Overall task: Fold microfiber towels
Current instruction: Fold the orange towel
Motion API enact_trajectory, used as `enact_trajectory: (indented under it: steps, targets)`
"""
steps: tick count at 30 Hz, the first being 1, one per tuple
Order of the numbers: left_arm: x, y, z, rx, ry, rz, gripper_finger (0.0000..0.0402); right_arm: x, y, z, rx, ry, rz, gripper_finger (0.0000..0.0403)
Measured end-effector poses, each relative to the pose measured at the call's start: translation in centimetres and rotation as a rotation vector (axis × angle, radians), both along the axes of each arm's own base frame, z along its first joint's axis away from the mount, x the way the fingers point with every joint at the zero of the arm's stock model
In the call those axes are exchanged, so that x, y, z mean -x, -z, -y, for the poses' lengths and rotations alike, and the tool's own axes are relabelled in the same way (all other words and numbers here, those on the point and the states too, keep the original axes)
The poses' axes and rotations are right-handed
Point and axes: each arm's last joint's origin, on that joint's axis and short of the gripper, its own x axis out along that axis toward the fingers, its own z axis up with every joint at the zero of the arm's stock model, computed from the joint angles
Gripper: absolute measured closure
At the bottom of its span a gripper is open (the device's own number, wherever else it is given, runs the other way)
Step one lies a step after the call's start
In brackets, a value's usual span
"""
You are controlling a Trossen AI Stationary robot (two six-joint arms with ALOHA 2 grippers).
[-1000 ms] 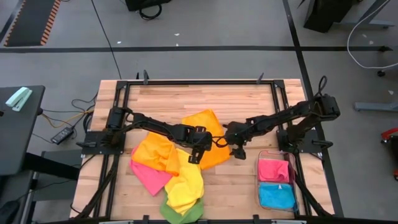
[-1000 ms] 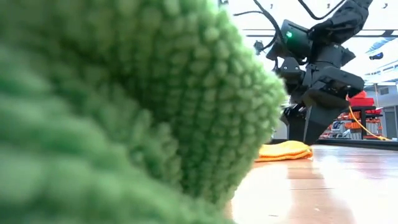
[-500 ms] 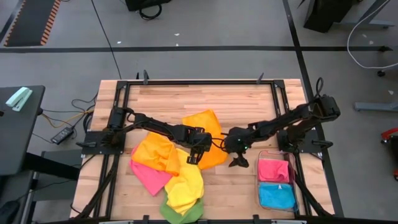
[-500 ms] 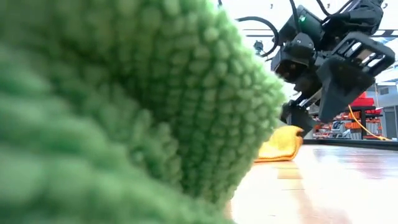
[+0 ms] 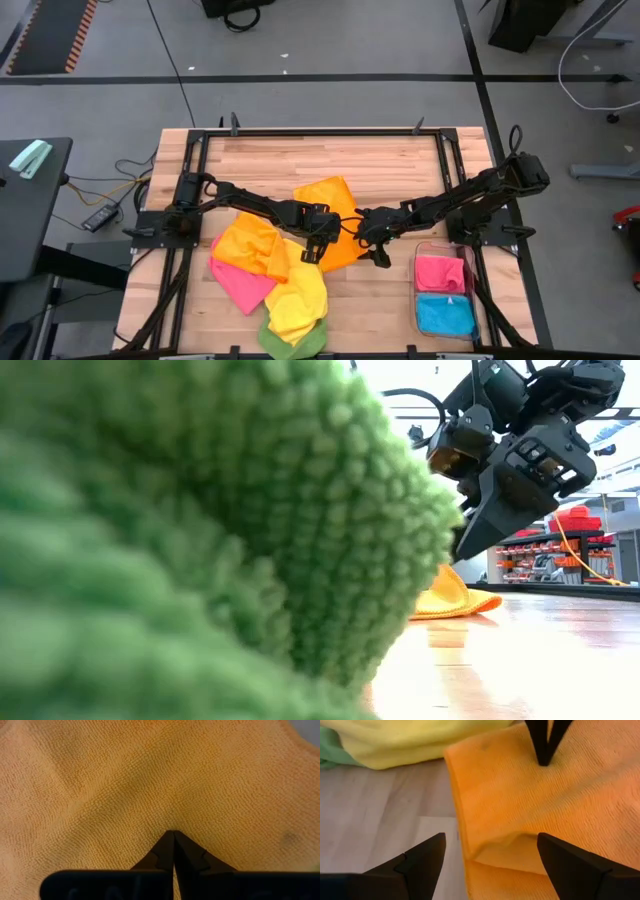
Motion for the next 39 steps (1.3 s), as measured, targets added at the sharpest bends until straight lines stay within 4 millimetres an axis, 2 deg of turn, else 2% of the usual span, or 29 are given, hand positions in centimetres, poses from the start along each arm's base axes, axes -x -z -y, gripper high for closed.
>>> enact_trajectory:
  steps: [4, 12, 17, 23, 39]
  targets:
    - [0.0, 0.0, 0.0, -0.001, 0.001, -0.002, 0.0373, 0.4, 0.3, -0.1, 0.057, -0.019, -0.086, 0.0079]
    - [0.0, 0.0, -0.3, 0.003, -0.005, -0.002, 0.0378, 1.1, 0.3, -3.5, 0.391, -0.081, -0.026, 0.0079]
    - [0.0, 0.0, -0.4, 0.010, -0.024, -0.001, 0.0389, 1.3, 1.4, -5.2, 0.471, -0.098, -0.026, 0.0079]
    - [0.0, 0.0, -0.4, 0.012, -0.033, 0.000, 0.0379, 1.6, 2.3, -6.6, 0.632, -0.082, -0.021, 0.0079]
    - [0.0, 0.1, -0.5, 0.011, -0.034, -0.003, 0.0390, 2.2, 2.2, -5.3, 0.922, 0.060, -0.101, 0.0079]
